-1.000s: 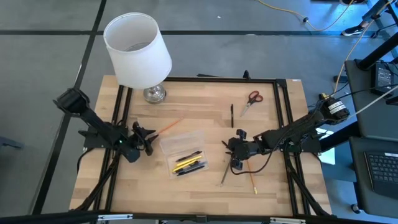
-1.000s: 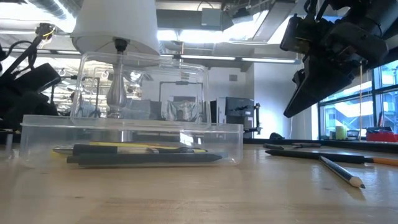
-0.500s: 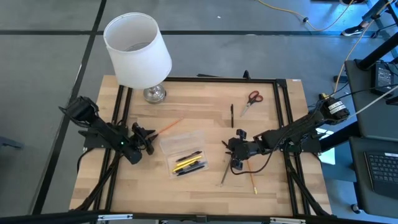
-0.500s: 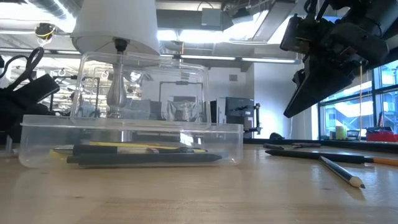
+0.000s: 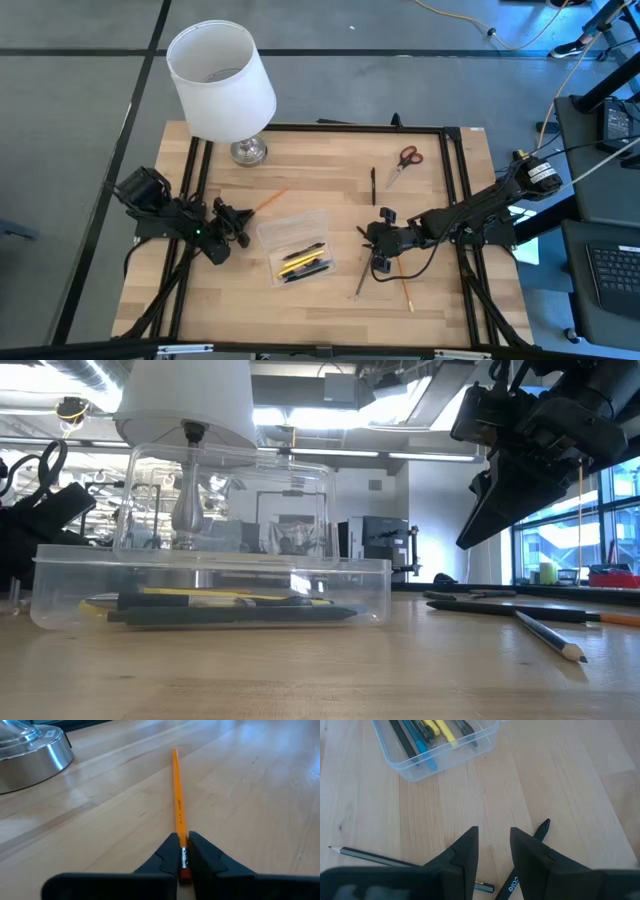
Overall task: Pick & place school supplies into a supply box
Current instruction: Put the top orange pencil into the transparent supply box
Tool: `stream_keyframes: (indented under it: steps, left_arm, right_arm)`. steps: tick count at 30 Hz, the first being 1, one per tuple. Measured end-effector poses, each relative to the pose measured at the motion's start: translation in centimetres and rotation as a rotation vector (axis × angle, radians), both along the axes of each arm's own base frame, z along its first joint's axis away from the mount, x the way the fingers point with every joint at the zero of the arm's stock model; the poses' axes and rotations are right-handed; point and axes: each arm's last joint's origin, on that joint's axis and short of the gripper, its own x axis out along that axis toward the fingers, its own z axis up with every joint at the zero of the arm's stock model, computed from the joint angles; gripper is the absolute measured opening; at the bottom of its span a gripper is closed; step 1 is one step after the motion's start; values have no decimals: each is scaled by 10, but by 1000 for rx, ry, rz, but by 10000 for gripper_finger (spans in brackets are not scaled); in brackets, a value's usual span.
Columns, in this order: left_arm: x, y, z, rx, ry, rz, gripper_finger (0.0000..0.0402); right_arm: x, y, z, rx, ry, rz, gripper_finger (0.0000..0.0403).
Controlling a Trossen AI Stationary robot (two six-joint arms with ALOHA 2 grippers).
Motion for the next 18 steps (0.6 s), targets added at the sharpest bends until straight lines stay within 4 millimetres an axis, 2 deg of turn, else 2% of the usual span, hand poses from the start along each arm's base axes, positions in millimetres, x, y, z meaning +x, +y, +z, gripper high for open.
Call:
stream_keyframes:
  steps: [18]
  left_arm:
    - [3,-7,8,-49,-53,-35,13]
  right_arm:
    - [0,1,0,23,9,16,116]
